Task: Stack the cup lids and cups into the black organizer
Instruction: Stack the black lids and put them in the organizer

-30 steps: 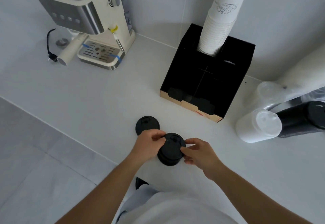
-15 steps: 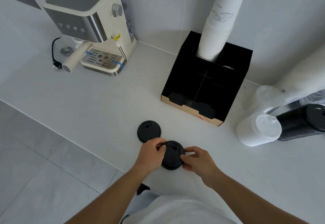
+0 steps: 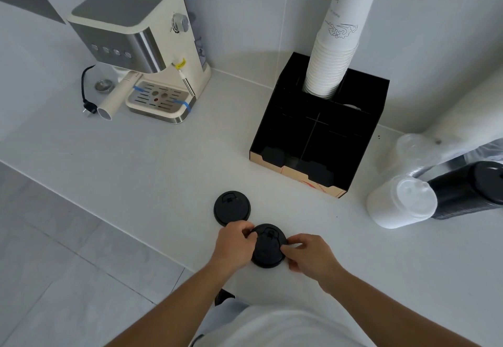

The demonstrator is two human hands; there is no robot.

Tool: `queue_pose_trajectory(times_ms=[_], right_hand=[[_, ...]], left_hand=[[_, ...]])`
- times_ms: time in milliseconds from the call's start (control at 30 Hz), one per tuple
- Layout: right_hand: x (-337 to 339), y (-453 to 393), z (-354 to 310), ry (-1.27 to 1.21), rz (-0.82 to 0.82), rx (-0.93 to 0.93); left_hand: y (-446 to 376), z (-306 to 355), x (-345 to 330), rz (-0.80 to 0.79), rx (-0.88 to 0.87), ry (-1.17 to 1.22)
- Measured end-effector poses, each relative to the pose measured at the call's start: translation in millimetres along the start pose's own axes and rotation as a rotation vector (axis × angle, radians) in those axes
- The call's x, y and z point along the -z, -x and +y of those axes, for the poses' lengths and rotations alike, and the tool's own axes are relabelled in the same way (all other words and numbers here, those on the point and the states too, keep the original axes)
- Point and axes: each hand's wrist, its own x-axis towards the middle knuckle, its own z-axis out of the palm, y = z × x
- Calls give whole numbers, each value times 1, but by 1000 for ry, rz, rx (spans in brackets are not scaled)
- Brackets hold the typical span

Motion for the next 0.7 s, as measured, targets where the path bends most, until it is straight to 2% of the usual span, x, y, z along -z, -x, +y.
queue_pose_trajectory(times_ms=[233,467,700], right_hand=[[3,0,1,-40,-10,10],[1,-7,0,-61,32,71],[-7,-20,-41,-65,35,151]], left_hand=[[-1,-2,5,-84,58,97],[12,-10,6,8,86,282],[13,-8,25,86,79,407]])
